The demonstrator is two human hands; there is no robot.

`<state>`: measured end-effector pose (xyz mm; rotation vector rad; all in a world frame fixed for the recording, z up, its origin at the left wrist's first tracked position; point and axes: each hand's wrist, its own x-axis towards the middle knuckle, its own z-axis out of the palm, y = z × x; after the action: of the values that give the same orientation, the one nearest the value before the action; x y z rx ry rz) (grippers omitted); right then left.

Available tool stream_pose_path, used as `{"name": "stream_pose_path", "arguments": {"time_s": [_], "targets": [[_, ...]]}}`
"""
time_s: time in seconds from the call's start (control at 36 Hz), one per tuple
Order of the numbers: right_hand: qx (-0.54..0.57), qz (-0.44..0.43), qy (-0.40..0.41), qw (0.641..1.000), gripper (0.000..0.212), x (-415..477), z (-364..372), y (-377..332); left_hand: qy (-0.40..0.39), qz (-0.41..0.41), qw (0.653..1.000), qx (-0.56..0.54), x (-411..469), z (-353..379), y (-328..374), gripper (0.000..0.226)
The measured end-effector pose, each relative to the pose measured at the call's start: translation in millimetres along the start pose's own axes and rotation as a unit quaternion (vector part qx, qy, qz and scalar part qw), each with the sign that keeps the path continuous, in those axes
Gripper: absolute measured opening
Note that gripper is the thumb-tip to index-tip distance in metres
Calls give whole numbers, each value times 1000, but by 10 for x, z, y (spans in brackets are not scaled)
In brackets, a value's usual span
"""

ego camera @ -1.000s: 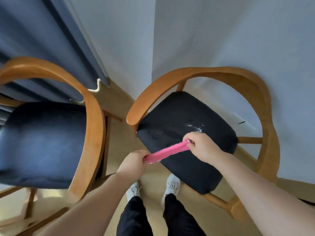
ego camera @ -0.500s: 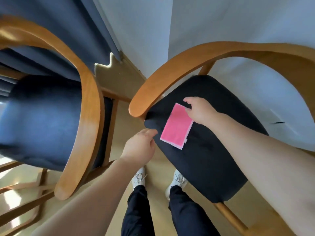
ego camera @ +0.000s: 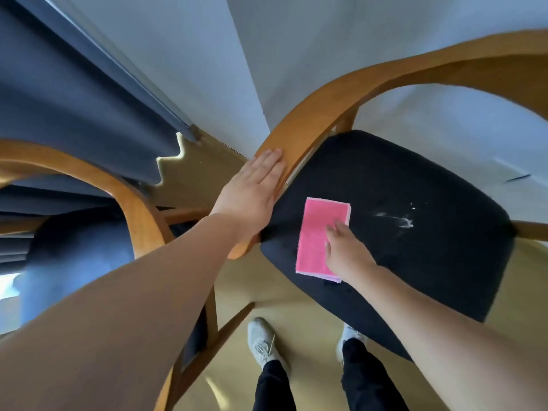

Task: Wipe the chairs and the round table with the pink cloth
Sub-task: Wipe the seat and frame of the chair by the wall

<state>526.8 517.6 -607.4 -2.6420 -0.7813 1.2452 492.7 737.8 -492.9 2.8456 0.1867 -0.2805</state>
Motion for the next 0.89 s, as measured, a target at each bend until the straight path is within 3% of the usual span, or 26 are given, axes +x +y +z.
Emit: {"name": "stream_pose_path", "arguments": {"time_s": [0.11, 0.22, 0.33, 0.42, 0.67, 0.78, 0.89], "targets": [[-37, -13, 78, 996, 59, 257, 322, -58, 35, 34, 998, -31, -24, 104, -110, 54], [-84, 9, 97, 992, 75, 437, 567, -226, 42, 43, 998, -22, 0, 131, -135, 54], [-86, 33, 157, 983, 64, 465, 774, -302, 56, 46, 997, -25, -4, 152, -145, 54], [-83, 0, 178, 980, 64, 468, 923, -332, 62, 50, 996, -38, 0, 143, -145, 54], [-110, -122, 190, 968, 60, 549, 1098, -535, 50, 47, 997, -22, 10, 116, -118, 55], [-175, -173, 152, 957, 65, 835, 875, -651, 57, 53, 997, -31, 14, 126, -128, 53], [-179, -135, 159, 961, 71, 1216, 572, -810, 65, 54, 996, -36, 24, 143, -156, 52]]}}
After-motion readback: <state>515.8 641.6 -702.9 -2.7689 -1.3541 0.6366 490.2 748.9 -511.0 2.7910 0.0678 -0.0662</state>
